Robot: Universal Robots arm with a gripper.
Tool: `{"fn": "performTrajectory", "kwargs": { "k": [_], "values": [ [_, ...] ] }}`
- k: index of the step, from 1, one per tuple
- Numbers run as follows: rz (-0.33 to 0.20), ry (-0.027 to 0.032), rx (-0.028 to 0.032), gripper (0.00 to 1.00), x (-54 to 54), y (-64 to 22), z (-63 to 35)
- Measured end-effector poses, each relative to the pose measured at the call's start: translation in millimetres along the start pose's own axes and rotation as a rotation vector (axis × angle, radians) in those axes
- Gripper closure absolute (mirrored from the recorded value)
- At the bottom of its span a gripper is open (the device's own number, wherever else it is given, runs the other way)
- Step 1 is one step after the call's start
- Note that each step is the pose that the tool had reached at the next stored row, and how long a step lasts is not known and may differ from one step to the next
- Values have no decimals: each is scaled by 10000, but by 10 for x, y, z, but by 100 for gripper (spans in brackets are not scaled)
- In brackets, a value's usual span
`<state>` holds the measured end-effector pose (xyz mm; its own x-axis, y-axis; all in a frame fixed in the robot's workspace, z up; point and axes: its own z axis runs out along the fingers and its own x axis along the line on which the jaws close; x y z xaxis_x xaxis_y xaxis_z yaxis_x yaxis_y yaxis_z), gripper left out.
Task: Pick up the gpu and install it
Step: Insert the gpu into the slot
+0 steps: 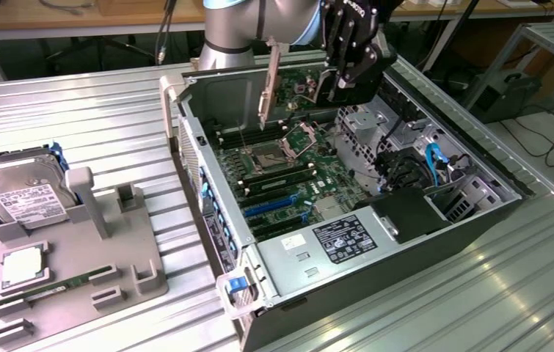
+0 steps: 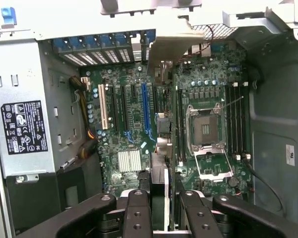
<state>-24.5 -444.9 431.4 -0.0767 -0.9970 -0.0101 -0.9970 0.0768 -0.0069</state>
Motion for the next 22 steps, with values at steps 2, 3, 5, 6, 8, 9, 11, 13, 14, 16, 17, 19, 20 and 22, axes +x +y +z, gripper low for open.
{"fn": "performTrajectory", "kwargs": {
  "k": [2,3,5,6,8,9,11,13,14,16,17,19,20,22],
  "values": [
    [-187,-2,-2,73,0,2,30],
    [-285,-2,2,73,0,2,38],
    [-374,-7,51,73,1,6,49],
    [-398,-8,81,73,1,9,53],
    [-432,-14,165,73,2,15,65],
    [-433,-16,187,73,2,15,75],
    [-434,-15,187,73,-1,15,99],
    [-432,-16,188,73,0,21,136],
    [-431,-16,187,73,0,21,153],
    [-415,-14,187,73,-1,21,173],
    [-392,-14,187,73,0,21,185],
    [-343,-14,188,73,0,21,215],
    [-312,-13,188,73,0,21,253],
    [-308,-14,188,73,1,21,299]
  ]
}}
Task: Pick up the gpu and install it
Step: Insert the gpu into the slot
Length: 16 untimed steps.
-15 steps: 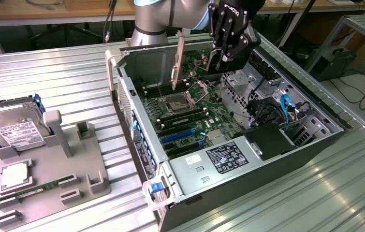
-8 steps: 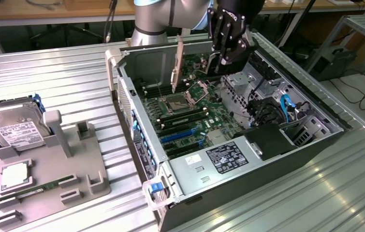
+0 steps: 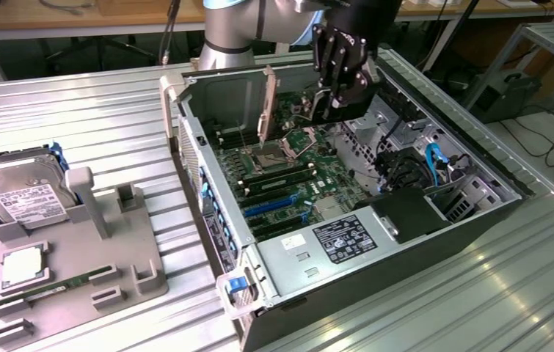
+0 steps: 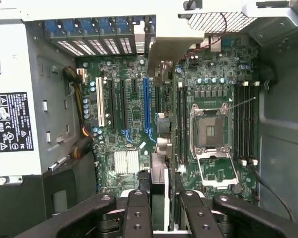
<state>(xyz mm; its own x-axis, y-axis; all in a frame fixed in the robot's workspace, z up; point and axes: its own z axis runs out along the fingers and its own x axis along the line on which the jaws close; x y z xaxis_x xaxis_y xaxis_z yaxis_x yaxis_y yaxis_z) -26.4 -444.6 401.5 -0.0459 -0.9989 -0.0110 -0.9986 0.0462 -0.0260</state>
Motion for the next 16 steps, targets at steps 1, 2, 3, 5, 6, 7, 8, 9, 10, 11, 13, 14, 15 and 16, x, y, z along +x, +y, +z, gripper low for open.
{"fn": "performTrajectory", "kwargs": {
  "k": [1,2,3,5,6,7,8,9,10,11,13,14,15,16],
  "values": [
    [1,0,0,73,0,0,20],
    [1,2,-1,73,1,1,40],
    [1,2,-1,73,-1,3,59],
    [4,1,0,73,-1,8,105],
    [10,1,0,73,-1,12,123],
    [19,0,0,73,-1,15,151],
    [43,3,0,73,0,16,181],
    [73,3,0,73,0,17,222],
    [89,2,1,73,0,18,250],
    [102,2,1,73,1,23,270],
    [158,5,1,73,-1,37,302],
    [190,7,1,73,-1,55,313],
    [194,5,3,73,0,87,321],
    [193,6,4,73,2,113,333]
  ]
}}
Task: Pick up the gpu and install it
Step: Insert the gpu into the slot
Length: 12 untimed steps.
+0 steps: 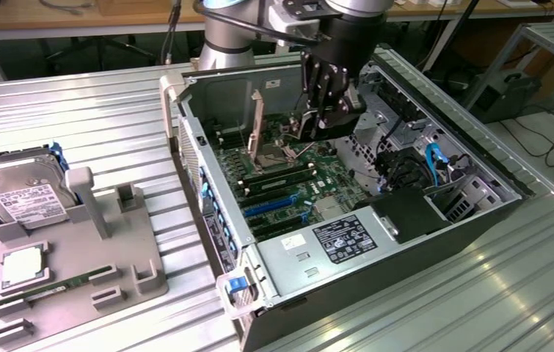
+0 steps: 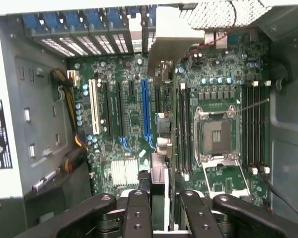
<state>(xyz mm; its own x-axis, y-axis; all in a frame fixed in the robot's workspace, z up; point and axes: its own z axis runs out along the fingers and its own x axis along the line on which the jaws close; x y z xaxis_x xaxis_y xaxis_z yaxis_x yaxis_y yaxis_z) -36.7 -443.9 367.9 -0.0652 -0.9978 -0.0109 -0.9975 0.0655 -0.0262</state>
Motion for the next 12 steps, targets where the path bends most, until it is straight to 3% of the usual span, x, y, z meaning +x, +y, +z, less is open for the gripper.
{"fn": "performTrajectory", "kwargs": {
  "k": [2,9,12],
  "values": [
    [-34,-30,-1,73,3,36,24],
    [-257,-244,-18,73,15,66,105],
    [-270,-294,-20,73,17,80,141]
  ]
}}
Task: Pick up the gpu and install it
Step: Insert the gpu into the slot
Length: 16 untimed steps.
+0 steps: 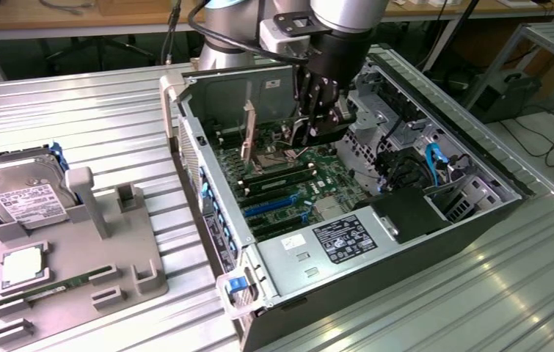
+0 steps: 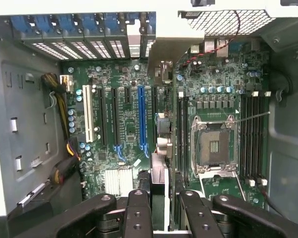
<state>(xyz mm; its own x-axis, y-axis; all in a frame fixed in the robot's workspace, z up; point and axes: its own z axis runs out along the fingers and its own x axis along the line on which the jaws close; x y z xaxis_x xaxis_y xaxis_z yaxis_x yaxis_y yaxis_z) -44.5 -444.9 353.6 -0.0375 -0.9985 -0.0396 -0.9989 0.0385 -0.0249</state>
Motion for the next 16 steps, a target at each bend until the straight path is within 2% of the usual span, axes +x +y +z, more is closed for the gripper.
{"fn": "performTrajectory", "kwargs": {
  "k": [2,6,10,16],
  "values": [
    [-2,-15,-2,73,1,12,27],
    [-29,-82,-5,73,5,39,83],
    [-31,-88,-5,73,10,49,166],
    [-188,-127,-13,73,69,54,227]
  ]
}}
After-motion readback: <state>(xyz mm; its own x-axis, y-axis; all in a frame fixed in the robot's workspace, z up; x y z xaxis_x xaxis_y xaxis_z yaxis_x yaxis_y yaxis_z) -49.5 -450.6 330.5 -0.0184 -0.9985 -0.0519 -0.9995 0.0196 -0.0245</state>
